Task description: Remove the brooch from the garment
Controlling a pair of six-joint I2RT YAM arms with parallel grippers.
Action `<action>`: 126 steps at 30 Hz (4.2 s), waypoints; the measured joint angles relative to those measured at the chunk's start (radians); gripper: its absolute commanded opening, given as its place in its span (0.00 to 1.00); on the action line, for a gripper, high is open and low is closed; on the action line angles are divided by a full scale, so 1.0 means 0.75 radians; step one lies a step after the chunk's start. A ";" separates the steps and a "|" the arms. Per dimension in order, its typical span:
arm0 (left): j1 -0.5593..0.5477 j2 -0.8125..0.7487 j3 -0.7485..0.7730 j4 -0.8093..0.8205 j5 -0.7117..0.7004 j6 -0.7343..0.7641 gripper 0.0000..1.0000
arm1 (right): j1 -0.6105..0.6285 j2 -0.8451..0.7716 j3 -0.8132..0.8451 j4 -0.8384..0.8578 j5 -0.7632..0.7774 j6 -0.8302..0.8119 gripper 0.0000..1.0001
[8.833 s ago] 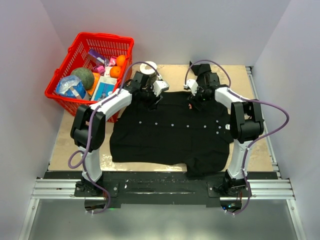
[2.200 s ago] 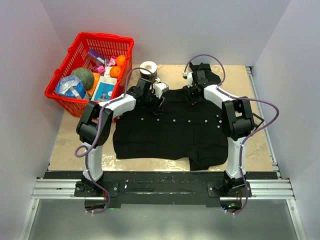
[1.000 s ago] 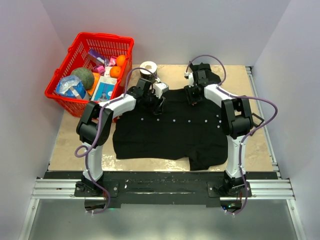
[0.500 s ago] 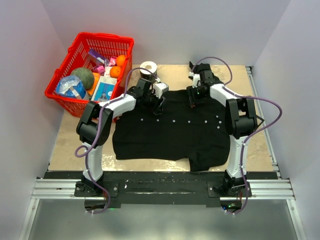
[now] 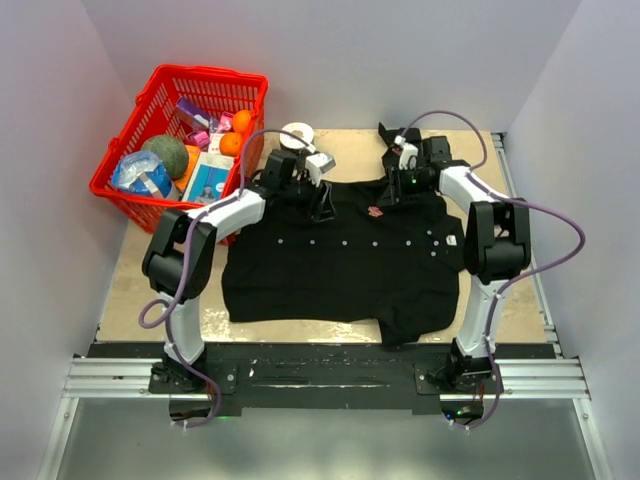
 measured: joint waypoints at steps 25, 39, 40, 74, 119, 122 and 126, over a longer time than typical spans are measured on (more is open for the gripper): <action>-0.077 0.532 0.374 0.351 0.042 -0.399 0.56 | 0.086 0.072 -0.005 0.043 0.337 0.018 0.50; -0.077 0.420 0.217 0.260 -0.048 -0.410 0.54 | 0.083 0.110 0.031 0.029 0.301 0.005 0.50; -0.077 0.413 0.216 0.240 -0.056 -0.401 0.54 | 0.083 0.118 0.040 0.030 0.288 0.004 0.49; -0.077 0.383 0.235 0.100 -0.109 -0.281 0.54 | 0.081 0.184 0.261 -0.122 0.135 -0.054 0.44; -0.064 0.383 0.244 0.082 -0.114 -0.274 0.54 | 0.075 0.319 0.326 -0.208 -0.021 -0.067 0.00; -0.058 0.383 0.244 0.082 -0.111 -0.274 0.53 | 0.076 0.316 0.340 -0.208 -0.031 -0.078 0.00; -0.050 0.383 0.244 0.084 -0.054 -0.274 0.53 | 0.076 0.299 0.340 -0.209 -0.028 -0.116 0.00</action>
